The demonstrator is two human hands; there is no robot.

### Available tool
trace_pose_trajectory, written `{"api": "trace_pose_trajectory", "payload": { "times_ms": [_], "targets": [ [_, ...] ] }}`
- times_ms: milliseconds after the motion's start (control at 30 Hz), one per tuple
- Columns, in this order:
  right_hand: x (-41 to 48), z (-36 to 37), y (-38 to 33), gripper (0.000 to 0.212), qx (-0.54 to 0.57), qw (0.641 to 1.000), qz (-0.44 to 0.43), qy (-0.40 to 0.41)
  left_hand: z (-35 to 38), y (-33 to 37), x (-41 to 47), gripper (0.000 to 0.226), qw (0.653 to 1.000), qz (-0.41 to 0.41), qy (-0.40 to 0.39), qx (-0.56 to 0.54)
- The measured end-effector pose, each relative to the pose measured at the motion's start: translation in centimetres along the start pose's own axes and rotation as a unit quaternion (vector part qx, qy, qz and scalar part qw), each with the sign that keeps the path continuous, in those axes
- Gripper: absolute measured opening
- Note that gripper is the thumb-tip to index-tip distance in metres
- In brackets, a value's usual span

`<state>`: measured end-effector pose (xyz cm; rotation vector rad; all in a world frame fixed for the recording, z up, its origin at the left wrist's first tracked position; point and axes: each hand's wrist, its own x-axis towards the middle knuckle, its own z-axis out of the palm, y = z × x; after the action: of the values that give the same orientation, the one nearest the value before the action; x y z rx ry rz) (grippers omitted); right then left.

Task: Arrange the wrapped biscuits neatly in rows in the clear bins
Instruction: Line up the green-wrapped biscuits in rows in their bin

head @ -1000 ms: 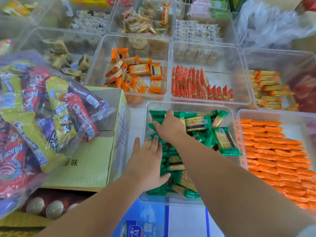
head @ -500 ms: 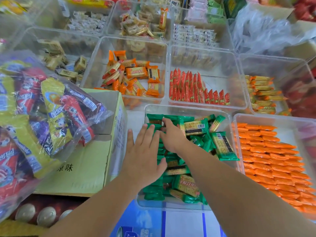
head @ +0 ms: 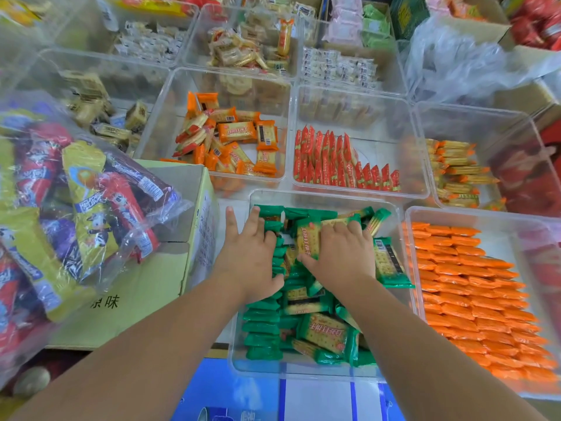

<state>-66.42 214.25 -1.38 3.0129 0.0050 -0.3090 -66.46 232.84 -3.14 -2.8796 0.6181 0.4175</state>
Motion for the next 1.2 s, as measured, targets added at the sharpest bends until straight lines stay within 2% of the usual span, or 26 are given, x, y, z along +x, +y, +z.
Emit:
{"api": "trace_pose_trajectory", "payload": {
  "times_ms": [100, 233, 300, 433, 600, 667, 767, 867, 933, 1033, 1100, 1200],
  "targets": [
    [0.0, 0.5, -0.2, 0.063, -0.005, 1.0, -0.003, -0.019, 0.0, -0.1, 0.0, 0.089, 1.0, 0.004, 0.006, -0.01],
    [0.1, 0.1, -0.4, 0.029, 0.08, 0.997, 0.003, 0.004, 0.4, -0.3, -0.1, 0.086, 0.999, 0.005, 0.02, -0.042],
    [0.2, -0.2, -0.3, 0.023, 0.125, 0.991, -0.019, 0.035, 0.5, -0.4, -0.1, 0.086, 0.998, 0.006, 0.026, -0.053],
    [1.3, -1.1, -0.7, 0.031, 0.245, 0.963, -0.079, 0.08, 0.8, -0.6, -0.1, 0.087, 0.997, 0.019, 0.035, -0.071],
    [4.1, -1.5, -2.5, 0.048, 0.149, 0.97, -0.19, 0.032, 1.1, -0.6, 0.0, 0.083, 0.995, 0.019, 0.053, -0.077],
    [5.0, -1.7, -3.7, 0.05, 0.141, 0.969, -0.202, 0.02, 1.3, -0.6, 0.0, 0.081, 0.995, 0.013, 0.054, -0.079],
    [6.1, -1.8, -5.1, 0.026, 0.195, 0.967, -0.158, 0.035, 1.3, -0.4, 0.0, 0.081, 0.995, 0.002, 0.06, -0.078],
    [6.5, -1.5, -4.8, 0.027, 0.295, 0.946, -0.123, 0.052, 1.1, -0.3, -0.3, 0.08, 0.991, -0.015, 0.089, -0.097],
    [6.2, -0.9, -4.2, 0.025, 0.355, 0.925, -0.12, 0.054, 1.0, -0.2, -0.7, 0.069, 0.983, -0.034, 0.131, -0.121],
    [5.6, 0.3, -3.6, 0.023, 0.42, 0.903, -0.091, 0.022, 1.0, -0.2, -1.1, 0.057, 0.964, -0.082, 0.201, -0.154],
    [5.5, 0.9, -3.7, 0.03, 0.434, 0.899, -0.045, -0.016, 1.0, 0.0, -1.3, 0.066, 0.954, -0.113, 0.219, -0.171],
    [5.7, 1.1, -4.9, 0.052, 0.451, 0.889, 0.041, -0.076, 1.3, 0.1, -1.4, 0.091, 0.956, -0.134, 0.184, -0.185]
  ]
}}
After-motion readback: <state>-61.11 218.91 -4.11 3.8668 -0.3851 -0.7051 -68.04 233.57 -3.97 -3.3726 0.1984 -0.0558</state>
